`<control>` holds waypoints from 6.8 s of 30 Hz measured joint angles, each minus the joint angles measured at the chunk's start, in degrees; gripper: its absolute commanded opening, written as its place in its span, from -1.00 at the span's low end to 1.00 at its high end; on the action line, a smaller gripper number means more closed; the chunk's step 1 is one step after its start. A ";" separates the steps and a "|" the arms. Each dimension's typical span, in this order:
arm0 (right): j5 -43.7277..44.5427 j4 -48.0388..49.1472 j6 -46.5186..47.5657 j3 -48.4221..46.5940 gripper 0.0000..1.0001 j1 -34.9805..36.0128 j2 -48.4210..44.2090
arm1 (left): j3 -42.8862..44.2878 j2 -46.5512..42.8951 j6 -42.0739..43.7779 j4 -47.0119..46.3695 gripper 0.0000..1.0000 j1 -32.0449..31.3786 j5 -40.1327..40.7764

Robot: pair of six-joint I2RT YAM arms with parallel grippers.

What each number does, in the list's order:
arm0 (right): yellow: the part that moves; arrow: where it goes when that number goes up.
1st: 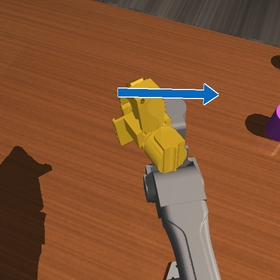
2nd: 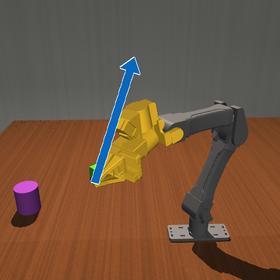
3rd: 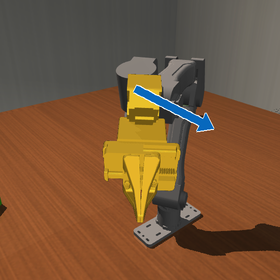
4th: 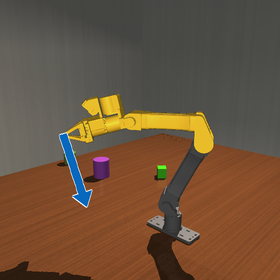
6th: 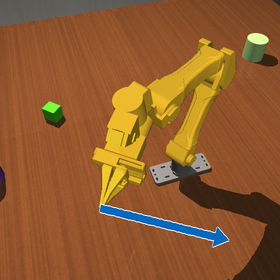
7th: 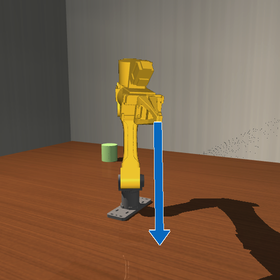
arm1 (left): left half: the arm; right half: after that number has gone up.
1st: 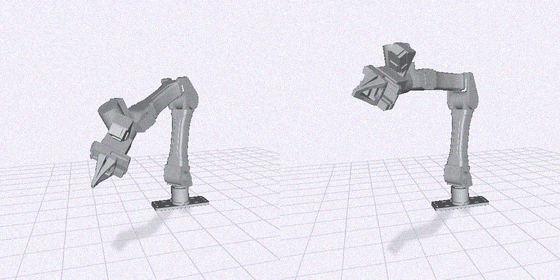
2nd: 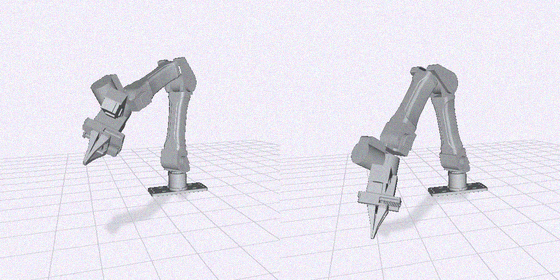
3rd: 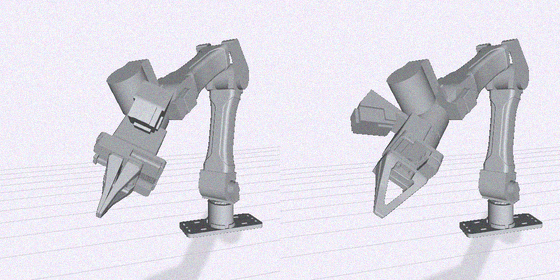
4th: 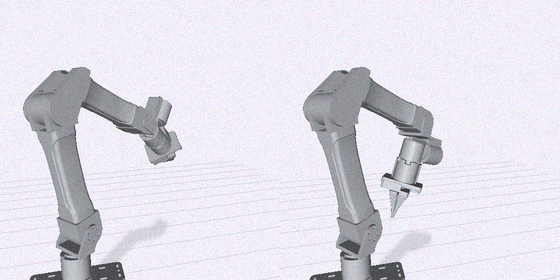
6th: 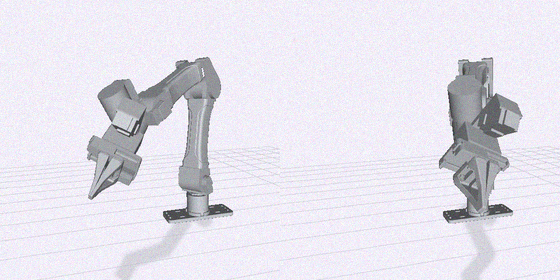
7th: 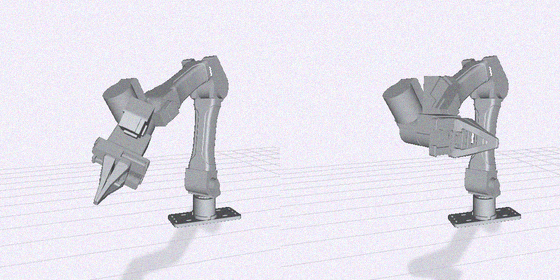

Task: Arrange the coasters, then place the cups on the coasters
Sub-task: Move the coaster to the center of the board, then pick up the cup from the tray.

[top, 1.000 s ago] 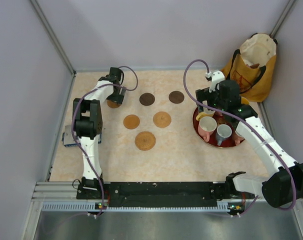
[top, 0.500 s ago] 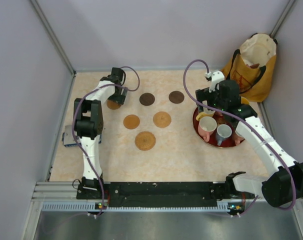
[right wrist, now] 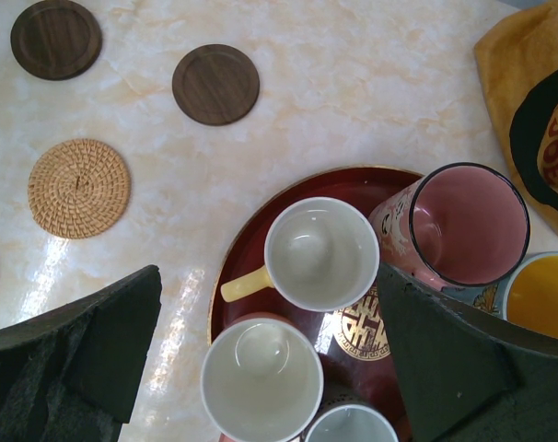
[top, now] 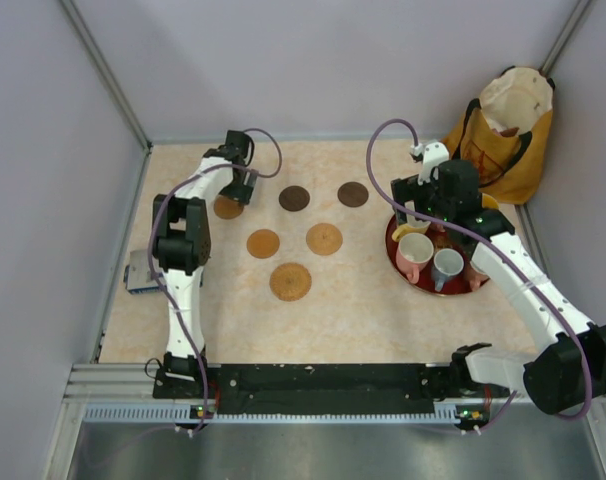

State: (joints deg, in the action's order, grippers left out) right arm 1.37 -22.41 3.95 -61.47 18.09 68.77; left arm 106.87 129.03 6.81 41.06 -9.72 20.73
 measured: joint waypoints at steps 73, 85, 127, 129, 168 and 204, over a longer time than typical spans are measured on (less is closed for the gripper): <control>-0.57 0.02 0.46 0.00 0.97 -0.02 2.03 | 8.61 5.57 1.95 -0.48 0.95 1.31 2.95; -0.52 0.04 0.59 0.00 0.98 -0.02 2.25 | 10.16 6.51 1.57 -0.83 0.96 1.31 2.12; 8.98 -4.70 -3.56 -0.52 0.36 -11.89 10.56 | -58.34 -68.28 5.97 -5.40 0.96 15.21 -29.97; 9.27 -4.70 -4.26 -0.50 0.36 -12.00 10.60 | -58.51 -68.78 6.32 -5.40 0.96 15.85 -30.93; 9.38 0.46 -10.21 1.51 0.01 -14.58 20.65 | -58.73 -69.05 8.87 -5.05 0.92 24.13 -43.41; 8.52 2.60 -10.05 2.51 -1.00 -14.86 21.46 | -58.99 -69.02 9.57 -5.03 0.90 25.38 -46.60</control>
State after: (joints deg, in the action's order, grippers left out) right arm 9.89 -19.81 -6.11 -58.96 3.22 90.24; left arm 47.88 60.01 16.38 36.03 15.66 -25.87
